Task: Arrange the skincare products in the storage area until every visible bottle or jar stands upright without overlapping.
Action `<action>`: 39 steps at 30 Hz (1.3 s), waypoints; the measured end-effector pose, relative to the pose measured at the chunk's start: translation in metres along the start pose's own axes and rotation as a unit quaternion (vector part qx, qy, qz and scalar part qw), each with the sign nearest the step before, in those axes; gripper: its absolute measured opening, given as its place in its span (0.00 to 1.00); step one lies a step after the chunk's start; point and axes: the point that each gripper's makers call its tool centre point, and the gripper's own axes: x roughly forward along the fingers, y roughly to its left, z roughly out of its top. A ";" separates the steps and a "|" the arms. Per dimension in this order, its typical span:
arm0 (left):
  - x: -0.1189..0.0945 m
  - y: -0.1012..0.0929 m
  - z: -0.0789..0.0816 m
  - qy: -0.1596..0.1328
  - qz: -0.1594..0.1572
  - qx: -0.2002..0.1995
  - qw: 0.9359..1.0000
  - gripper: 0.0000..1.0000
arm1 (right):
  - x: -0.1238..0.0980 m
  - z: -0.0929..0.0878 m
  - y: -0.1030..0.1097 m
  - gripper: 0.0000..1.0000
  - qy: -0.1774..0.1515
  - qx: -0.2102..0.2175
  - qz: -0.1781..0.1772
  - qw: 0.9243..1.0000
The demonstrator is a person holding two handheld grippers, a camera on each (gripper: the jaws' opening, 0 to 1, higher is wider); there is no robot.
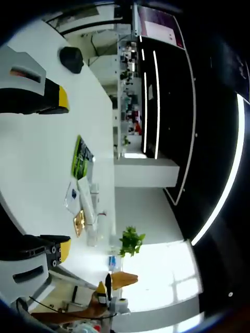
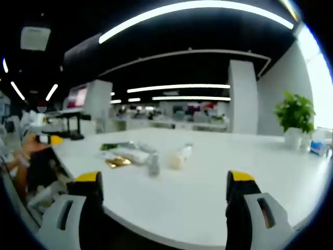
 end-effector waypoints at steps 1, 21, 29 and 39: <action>0.000 0.000 0.000 0.001 0.000 0.000 1.000 0.99 | 0.000 -0.001 -0.001 0.97 0.002 0.001 -0.001 1.000; -0.003 0.002 0.003 -0.008 0.000 -0.003 1.000 0.99 | 0.001 0.000 0.000 0.95 0.000 0.007 0.005 1.000; -0.001 0.001 0.002 -0.004 -0.001 -0.001 1.000 0.99 | 0.000 0.001 -0.005 0.95 -0.002 0.009 -0.001 1.000; 0.000 0.000 0.001 -0.002 -0.002 -0.001 1.000 0.99 | 0.002 0.003 -0.004 0.97 -0.010 0.019 0.003 1.000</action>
